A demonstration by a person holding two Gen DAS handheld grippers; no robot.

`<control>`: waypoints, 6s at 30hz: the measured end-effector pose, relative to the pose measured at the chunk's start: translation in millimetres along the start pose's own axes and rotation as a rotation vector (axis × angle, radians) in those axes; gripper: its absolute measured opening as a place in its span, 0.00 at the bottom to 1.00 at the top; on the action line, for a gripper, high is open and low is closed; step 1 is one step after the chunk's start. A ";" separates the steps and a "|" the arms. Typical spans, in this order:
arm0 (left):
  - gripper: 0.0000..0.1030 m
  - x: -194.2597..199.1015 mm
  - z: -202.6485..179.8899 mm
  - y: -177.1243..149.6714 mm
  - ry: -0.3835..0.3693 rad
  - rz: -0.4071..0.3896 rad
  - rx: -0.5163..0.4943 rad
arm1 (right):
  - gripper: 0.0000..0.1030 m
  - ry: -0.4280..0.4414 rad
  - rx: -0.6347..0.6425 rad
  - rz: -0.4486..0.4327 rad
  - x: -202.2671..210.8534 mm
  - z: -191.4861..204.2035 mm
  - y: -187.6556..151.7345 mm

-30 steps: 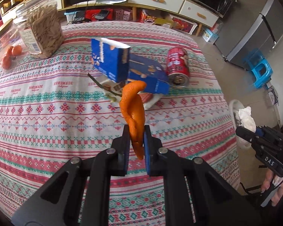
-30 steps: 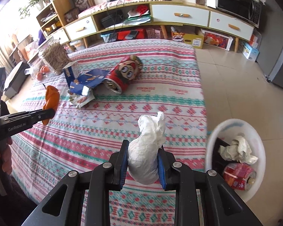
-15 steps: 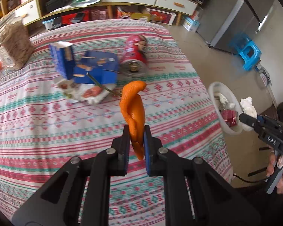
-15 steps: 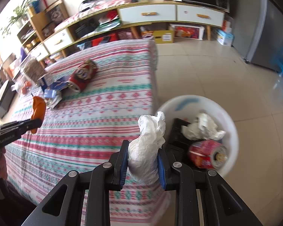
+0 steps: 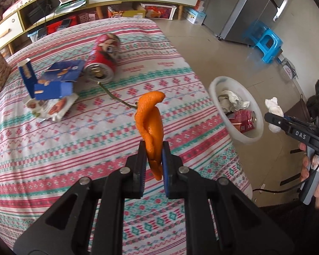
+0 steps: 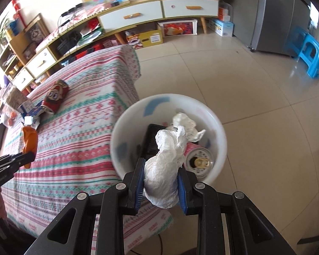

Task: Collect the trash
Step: 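Carry the tissue and orange peel over the white bucket with both tools, then open the right tool to drop the tissue while the left tool drops the orange peel into the bucket, then grasp the blue milk carton on the bed with the left tool, then grasp the red cartoon-face can with the right tool while the left tool holds the carton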

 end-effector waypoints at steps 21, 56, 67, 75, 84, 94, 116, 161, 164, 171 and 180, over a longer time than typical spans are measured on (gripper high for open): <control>0.14 -12.9 -25.2 4.7 0.006 0.006 -0.063 | 0.53 0.012 -0.053 0.008 -1.3 -13.9 8.9; 0.34 -91.5 -133.1 47.9 -0.116 -0.050 -0.183 | 0.63 -0.039 -0.105 -0.022 23.3 -62.8 -9.4; 0.76 -60.3 -93.8 39.3 -0.067 -0.071 -0.133 | 0.67 -0.050 -0.078 -0.023 20.8 -53.1 -5.3; 0.87 -41.5 -61.9 30.6 -0.017 -0.065 -0.115 | 0.71 -0.054 -0.053 -0.022 17.2 -38.5 -1.3; 0.91 -11.4 -7.0 28.5 0.089 -0.065 -0.087 | 0.77 -0.063 -0.014 -0.010 9.8 -16.9 1.1; 0.91 22.2 61.1 26.5 0.195 -0.051 -0.005 | 0.81 -0.038 0.033 -0.009 7.7 28.3 16.4; 0.91 34.6 175.8 74.1 0.292 -0.189 0.279 | 0.82 0.048 0.136 0.053 -36.6 158.8 54.8; 0.23 99.0 201.3 6.8 0.144 -0.233 0.370 | 0.82 0.284 0.089 0.003 -75.2 301.3 107.7; 0.23 100.0 198.8 2.3 0.147 -0.228 0.350 | 0.82 0.304 0.058 -0.002 -76.6 303.1 111.4; 0.23 96.0 191.9 6.6 0.133 -0.219 0.334 | 0.78 0.313 0.058 0.011 -89.6 312.3 106.5; 0.23 98.7 170.5 11.7 0.109 -0.242 0.296 | 0.54 0.362 0.098 0.046 -67.4 304.1 87.9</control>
Point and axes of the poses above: each gripper's, at about its wrist camera, not at the fingertips, and x roughly against the way its jaws point, z to its left, y to its top, the point moved 10 cm from there along -x, roughly the way its jaws point, and after that the axes turned 11 degrees about -y, right-handed, at the moved point
